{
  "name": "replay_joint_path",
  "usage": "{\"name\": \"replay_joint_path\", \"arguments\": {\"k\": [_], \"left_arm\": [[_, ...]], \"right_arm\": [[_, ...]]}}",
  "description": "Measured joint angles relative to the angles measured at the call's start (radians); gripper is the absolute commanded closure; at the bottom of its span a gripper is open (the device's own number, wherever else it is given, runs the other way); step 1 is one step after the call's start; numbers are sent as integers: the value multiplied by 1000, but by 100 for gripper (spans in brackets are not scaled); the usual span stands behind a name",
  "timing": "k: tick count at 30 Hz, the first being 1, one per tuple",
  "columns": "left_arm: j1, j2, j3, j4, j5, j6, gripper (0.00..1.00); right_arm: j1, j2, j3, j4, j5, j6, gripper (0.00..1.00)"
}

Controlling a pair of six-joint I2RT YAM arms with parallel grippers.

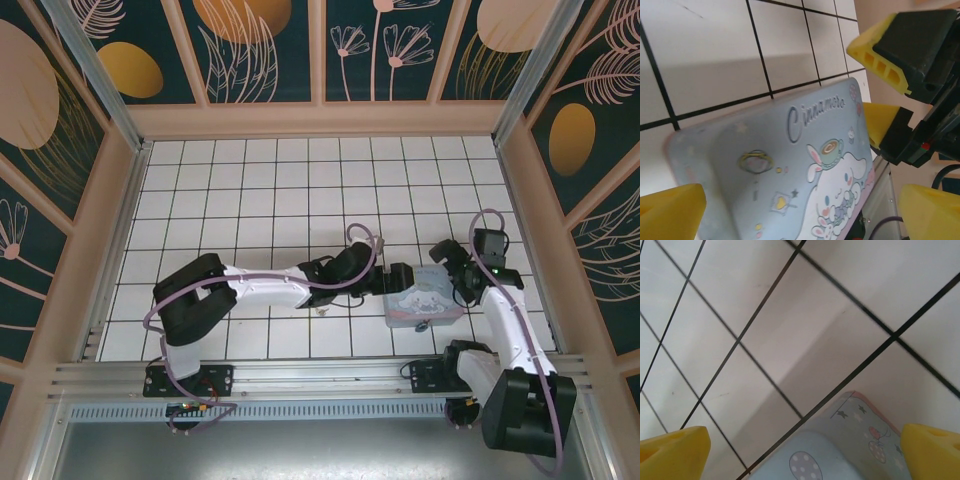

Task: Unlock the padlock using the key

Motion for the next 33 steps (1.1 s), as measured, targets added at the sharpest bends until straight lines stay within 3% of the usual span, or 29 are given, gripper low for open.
{"name": "replay_joint_path", "arguments": {"k": [13, 24, 33], "left_arm": [[60, 0, 0, -39, -102, -3, 1], [249, -85, -82, -77, -192, 81, 1], [373, -175, -195, -70, -204, 135, 1]], "right_arm": [[201, 37, -31, 173, 49, 168, 9], [445, 489, 258, 339, 55, 301, 7], [542, 762, 507, 420, 38, 337, 5]]}}
